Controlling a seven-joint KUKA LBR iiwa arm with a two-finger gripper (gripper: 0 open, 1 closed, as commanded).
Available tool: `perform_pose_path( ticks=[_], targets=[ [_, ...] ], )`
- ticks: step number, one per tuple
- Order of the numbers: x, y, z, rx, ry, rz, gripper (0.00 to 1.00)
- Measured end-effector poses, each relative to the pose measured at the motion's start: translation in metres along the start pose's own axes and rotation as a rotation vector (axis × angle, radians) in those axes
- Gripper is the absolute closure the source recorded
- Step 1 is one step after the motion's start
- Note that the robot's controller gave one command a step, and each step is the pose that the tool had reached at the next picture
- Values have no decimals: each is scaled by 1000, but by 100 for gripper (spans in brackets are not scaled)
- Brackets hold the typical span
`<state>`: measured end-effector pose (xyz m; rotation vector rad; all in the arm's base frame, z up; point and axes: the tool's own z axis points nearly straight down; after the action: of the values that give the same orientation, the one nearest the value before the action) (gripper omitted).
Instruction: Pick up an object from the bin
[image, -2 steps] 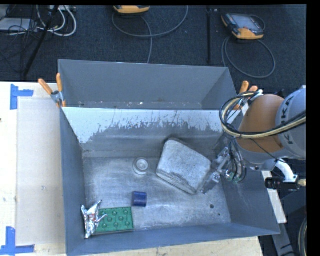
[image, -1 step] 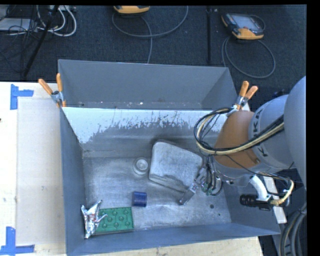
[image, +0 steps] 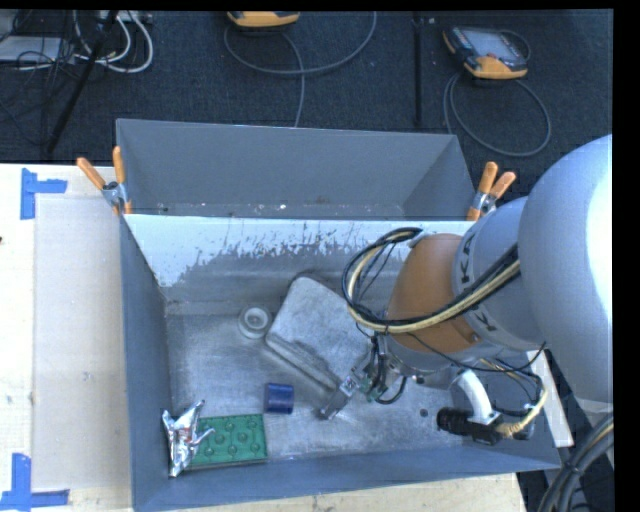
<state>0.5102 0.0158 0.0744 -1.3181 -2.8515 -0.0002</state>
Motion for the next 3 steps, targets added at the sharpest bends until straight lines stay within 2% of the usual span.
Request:
perform_pose_path(
  ticks=[1,2,3],
  targets=[
    [69,43,-69,-4,2,70,0],
    [102,92,-112,-1,0,-65,0],
    [134,79,-30,7,5,-563,0]
  ],
)
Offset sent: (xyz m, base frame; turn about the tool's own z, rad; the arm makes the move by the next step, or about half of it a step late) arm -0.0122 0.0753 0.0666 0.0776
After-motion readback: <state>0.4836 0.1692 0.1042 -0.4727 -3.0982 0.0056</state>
